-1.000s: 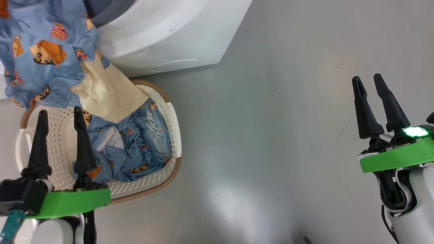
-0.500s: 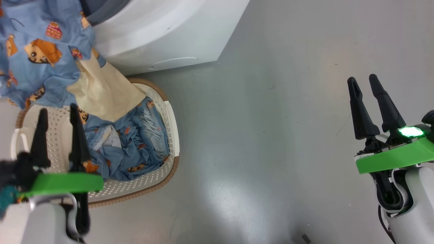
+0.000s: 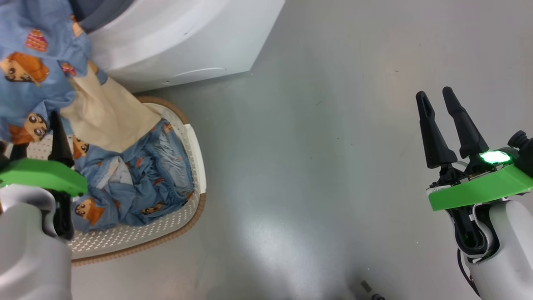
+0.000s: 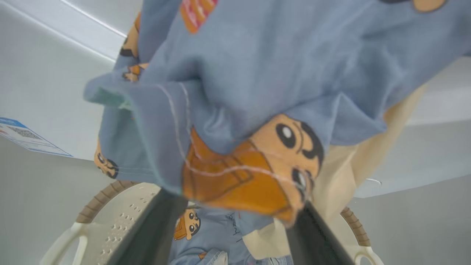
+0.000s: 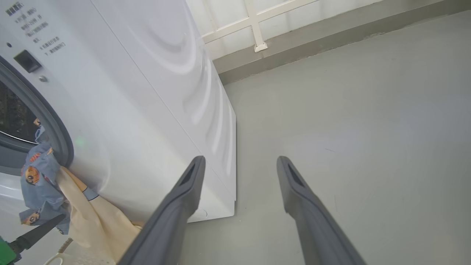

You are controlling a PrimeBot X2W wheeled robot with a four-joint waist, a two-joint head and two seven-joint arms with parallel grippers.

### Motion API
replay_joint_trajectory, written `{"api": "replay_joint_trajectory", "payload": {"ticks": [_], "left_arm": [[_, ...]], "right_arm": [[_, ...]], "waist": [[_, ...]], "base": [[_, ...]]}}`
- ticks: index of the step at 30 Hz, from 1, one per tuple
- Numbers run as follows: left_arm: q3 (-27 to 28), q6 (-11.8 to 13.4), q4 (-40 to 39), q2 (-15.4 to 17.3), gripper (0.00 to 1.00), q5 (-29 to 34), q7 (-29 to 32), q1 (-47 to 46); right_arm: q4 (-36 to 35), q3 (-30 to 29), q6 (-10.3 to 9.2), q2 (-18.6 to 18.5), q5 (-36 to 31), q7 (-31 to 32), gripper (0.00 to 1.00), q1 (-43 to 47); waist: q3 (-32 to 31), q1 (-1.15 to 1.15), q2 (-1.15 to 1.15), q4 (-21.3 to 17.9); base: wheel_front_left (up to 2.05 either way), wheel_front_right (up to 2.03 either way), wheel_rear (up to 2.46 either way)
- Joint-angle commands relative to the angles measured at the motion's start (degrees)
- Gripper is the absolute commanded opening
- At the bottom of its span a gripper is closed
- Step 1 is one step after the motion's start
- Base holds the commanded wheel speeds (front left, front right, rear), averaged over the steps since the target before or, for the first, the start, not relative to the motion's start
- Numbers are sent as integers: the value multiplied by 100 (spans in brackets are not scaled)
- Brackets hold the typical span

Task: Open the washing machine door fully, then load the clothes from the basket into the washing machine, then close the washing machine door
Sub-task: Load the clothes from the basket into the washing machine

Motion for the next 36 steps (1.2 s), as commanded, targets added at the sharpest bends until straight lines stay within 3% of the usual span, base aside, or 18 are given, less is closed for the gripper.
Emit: {"api": "replay_joint_trajectory", "payload": {"ticks": [1, 12, 13, 14, 26, 31, 36], "left_arm": [[34, -130, 290, 315, 100, -85, -36, -226], [-308, -253, 1214, 470, 100, -227, -330, -926], [-322, -255, 1208, 480, 92, -221, -345, -944], [-335, -256, 1195, 480, 2, -219, -354, -952], [-489, -258, 411, 430, 0, -361, -365, -527], [-552, -259, -287, 405, 0, -368, -366, -131], [-256, -259, -1224, 282, 0, -297, -366, 339]], "right_arm": [[-91, 115, 37, -16, -15, -28, 100, 72], [-55, 105, 37, 32, -11, -28, 100, 52], [-52, 96, 37, 33, -13, -28, 100, 55], [-50, 85, 37, 33, -16, -28, 100, 59], [-33, 95, 37, 22, -46, -28, 100, 85], [-30, 86, 37, -1, -44, -28, 100, 122], [-35, 68, 37, -13, -43, -28, 100, 176]], "waist": [[54, 0, 0, -98], [122, 0, 0, -224], [120, 0, 0, -219], [117, 0, 0, -210], [2, 0, 0, -57], [-60, 0, 0, -9], [-114, 0, 0, 54]], "base": [[0, 0, 0], [0, 0, 0], [0, 0, 0], [0, 0, 0], [0, 0, 0], [0, 0, 0], [0, 0, 0]]}}
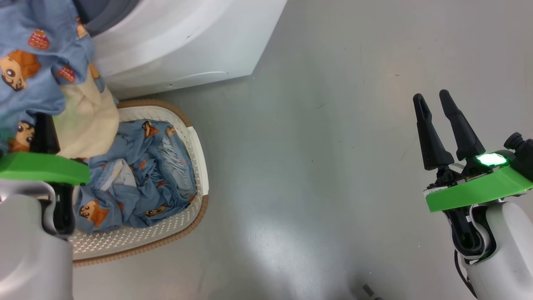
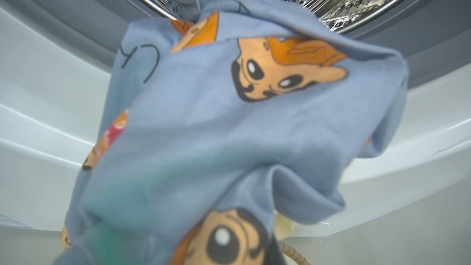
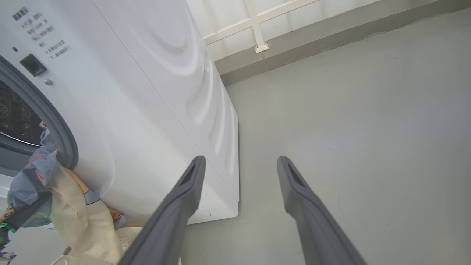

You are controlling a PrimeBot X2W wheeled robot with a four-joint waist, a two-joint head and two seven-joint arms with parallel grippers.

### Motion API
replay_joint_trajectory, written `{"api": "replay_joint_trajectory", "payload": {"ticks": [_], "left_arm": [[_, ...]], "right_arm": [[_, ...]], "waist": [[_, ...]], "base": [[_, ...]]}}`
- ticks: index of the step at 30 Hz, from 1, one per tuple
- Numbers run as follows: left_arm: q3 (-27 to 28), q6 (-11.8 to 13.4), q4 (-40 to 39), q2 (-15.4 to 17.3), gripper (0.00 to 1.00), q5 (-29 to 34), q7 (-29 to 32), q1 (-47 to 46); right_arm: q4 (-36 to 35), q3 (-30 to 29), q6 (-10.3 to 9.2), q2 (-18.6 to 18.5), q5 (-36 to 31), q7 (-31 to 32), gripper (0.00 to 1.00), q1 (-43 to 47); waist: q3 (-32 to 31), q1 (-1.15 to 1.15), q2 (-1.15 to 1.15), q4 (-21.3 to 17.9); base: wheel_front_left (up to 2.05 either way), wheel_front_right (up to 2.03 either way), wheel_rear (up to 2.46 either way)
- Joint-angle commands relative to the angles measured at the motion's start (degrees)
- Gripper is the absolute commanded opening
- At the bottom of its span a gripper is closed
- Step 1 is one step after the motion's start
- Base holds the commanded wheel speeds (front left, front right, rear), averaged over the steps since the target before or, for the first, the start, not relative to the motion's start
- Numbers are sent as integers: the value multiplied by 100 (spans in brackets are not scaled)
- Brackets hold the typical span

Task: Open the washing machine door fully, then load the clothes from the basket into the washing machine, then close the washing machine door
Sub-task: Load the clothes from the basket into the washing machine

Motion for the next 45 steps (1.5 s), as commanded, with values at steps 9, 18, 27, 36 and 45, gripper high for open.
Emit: {"api": "replay_joint_trajectory", "payload": {"ticks": [9, 18, 27, 36, 45], "left_arm": [[512, -10, -1785, -224, 0, 350, -44, 705], [398, 7, -2108, -260, 0, 551, 33, 297], [407, 34, -782, 190, 0, 598, 363, -1091], [414, 120, 739, 444, 0, 564, 545, -2590], [506, 622, 312, 544, 0, 1170, -40, -3500]], "right_arm": [[-94, 91, 36, -110, -53, -28, 100, 222], [-86, 165, 36, -142, -28, -28, 100, 202], [-82, 189, 36, -91, 11, -28, 100, 133], [-78, 221, 36, -54, 39, -28, 100, 36], [-122, 225, 36, -33, 29, -28, 100, -33]], "waist": [[-108, 0, 0, 124], [-125, 0, 0, 130], [81, 0, 0, -157], [332, 0, 0, -340], [545, 0, 0, -470]], "base": [[0, 0, 0], [0, 0, 0], [0, 0, 0], [0, 0, 0], [0, 0, 0]]}}
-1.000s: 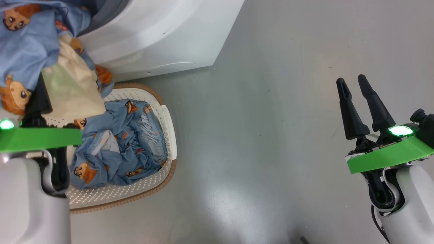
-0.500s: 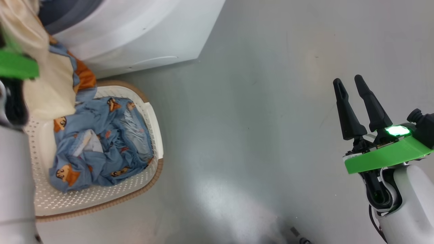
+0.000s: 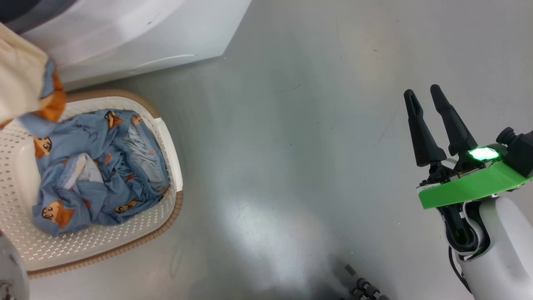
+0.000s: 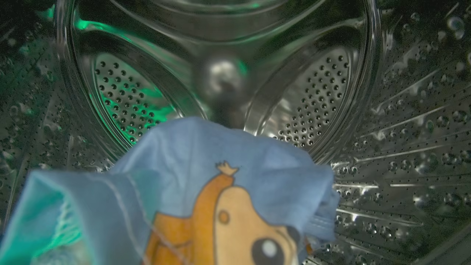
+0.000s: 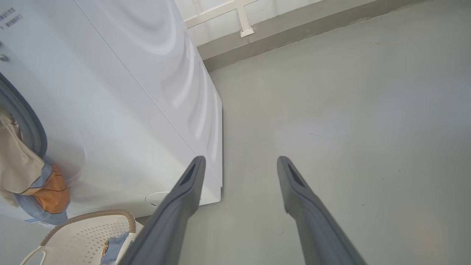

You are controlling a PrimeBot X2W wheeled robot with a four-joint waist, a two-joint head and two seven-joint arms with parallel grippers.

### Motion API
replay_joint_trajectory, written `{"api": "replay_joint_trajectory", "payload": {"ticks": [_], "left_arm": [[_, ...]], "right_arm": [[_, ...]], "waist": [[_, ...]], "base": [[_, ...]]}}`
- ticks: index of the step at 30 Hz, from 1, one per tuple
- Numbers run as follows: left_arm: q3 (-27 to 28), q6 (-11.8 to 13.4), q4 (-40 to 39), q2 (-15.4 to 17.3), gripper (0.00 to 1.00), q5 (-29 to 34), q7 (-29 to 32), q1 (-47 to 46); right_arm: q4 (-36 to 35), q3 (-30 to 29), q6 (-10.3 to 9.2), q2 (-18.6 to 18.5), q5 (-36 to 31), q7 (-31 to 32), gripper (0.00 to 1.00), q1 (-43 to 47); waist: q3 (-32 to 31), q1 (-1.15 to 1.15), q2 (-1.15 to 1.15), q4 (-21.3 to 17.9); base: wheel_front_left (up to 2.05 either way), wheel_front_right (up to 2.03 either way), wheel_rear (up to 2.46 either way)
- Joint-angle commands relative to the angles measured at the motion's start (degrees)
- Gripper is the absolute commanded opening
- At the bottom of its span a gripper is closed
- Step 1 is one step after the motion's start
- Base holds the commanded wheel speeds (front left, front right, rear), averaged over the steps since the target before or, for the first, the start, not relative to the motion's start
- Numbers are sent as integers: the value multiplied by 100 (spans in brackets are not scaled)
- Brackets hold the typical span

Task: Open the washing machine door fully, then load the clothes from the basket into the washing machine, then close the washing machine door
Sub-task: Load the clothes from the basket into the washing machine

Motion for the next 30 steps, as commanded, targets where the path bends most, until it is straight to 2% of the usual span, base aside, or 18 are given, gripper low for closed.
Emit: {"api": "replay_joint_trajectory", "payload": {"ticks": [1, 3, 4, 5, 6, 16, 30], "left_arm": [[123, 29, -244, 179, 0, 74, -25, 79], [212, 61, -196, 104, 0, 117, -26, 205], [256, 93, -60, 70, 7, 118, -26, 260], [281, 106, 103, 45, 67, 117, -26, 290], [266, 96, 185, 45, 100, 161, -27, 292], [181, -140, 543, -149, 100, 299, -27, 583], [255, -441, -595, -335, 100, 291, -28, 1681]], "right_arm": [[-121, 44, 36, -47, 9, -28, 100, 110], [-106, 47, 36, -32, -2, -28, 100, 99], [-101, 57, 36, -26, -5, -28, 100, 94], [-97, 66, 36, -25, -7, -28, 100, 92], [-94, 73, 36, -25, -9, -28, 100, 88], [-75, 101, 36, -42, -12, -28, 100, 87], [-66, 91, 36, -37, -18, -28, 100, 185]], "waist": [[36, 0, 0, -17], [29, 0, 0, -1], [19, 0, 0, 11], [10, 0, 0, 25], [8, 0, 0, 38], [-146, 0, 0, 194], [-377, 0, 0, 318]], "base": [[0, 0, 0], [0, 0, 0], [0, 0, 0], [0, 0, 0], [0, 0, 0], [0, 0, 0], [0, 0, 0]]}}
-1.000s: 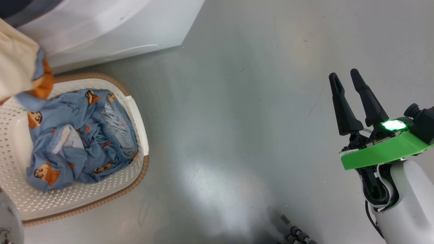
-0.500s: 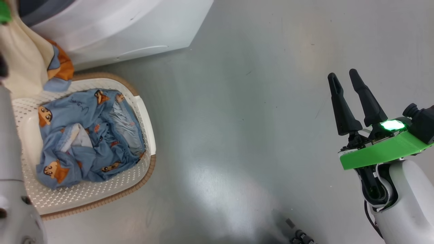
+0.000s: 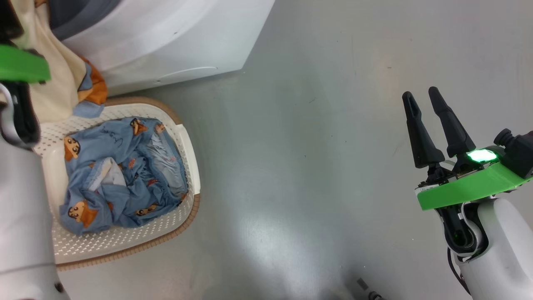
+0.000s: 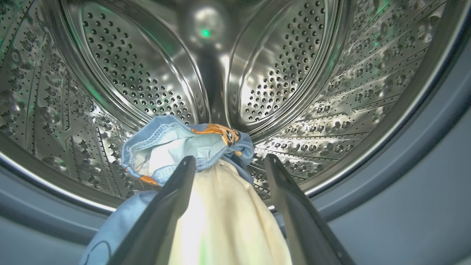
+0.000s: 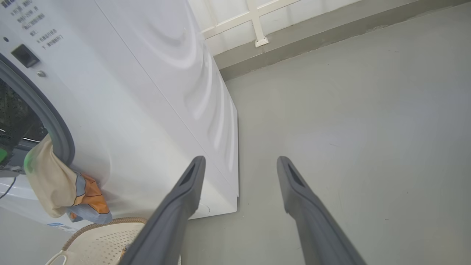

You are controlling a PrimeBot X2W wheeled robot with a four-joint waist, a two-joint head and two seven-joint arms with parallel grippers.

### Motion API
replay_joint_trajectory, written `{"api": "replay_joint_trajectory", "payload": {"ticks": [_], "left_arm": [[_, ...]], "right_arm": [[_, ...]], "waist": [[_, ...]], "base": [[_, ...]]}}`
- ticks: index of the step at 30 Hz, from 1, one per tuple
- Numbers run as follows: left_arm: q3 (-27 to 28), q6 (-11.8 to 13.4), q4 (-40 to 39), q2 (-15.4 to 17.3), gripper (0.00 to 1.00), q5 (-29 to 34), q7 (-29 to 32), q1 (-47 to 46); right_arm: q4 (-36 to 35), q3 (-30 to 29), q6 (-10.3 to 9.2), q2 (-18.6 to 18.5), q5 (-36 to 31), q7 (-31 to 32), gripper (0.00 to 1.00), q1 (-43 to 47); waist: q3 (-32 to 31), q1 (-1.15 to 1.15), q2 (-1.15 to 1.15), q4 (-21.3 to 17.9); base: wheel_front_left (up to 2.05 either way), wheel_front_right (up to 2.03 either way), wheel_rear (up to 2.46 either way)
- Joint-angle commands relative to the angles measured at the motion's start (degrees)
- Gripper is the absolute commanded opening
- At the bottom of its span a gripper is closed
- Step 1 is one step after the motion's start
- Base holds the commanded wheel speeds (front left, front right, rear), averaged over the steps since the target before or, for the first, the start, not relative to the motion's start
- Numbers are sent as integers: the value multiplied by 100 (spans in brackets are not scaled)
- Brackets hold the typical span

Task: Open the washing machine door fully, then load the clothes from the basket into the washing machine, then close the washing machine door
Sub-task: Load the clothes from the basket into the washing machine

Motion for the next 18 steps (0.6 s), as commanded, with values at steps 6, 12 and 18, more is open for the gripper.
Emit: {"api": "replay_joint_trajectory", "payload": {"ticks": [6, 12, 18], "left_arm": [[94, -94, -977, 35, 100, -13, -28, 889], [69, -144, -1824, -81, 100, -107, -28, 1772], [52, -164, -2714, -269, 100, -192, -28, 2613]], "right_arm": [[-129, 42, 36, -77, -28, -28, 100, 245], [-157, 30, 36, -90, -36, -28, 100, 264], [-161, -21, 36, -134, -21, -28, 100, 256]], "waist": [[-108, 0, 0, 112], [-163, 0, 0, 202], [-166, 0, 0, 277]], "base": [[0, 0, 0], [0, 0, 0], [0, 0, 0]]}}
